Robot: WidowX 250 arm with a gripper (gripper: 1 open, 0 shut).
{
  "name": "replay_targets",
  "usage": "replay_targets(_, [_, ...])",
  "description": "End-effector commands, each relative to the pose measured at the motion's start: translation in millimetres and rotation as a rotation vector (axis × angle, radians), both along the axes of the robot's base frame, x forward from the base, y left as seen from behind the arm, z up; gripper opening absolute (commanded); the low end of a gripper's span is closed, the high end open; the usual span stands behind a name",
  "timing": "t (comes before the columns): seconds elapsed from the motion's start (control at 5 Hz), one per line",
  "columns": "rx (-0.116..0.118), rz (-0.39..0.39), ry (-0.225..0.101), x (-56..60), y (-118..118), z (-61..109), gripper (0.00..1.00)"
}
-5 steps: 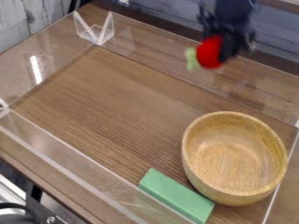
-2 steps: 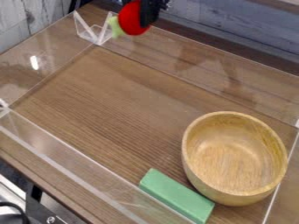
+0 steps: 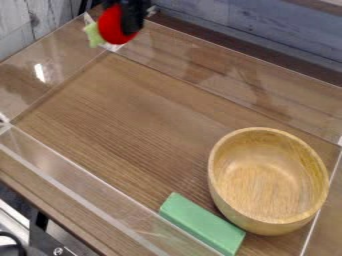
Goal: Move the red object to the left side of the table
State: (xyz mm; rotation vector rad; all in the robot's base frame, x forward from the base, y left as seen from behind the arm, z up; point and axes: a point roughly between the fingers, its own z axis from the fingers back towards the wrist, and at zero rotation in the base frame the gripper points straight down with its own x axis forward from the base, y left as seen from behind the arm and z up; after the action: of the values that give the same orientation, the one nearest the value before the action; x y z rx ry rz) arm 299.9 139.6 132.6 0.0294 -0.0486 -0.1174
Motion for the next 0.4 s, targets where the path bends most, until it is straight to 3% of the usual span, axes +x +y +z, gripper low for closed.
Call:
replay_targets(0.0, [0.04,-0.026,-0.069,-8.3,12.0,13.9,0.0])
replay_targets(0.2, [0.027,-0.019,-0.071,-11.0,9.7,6.5,0.0])
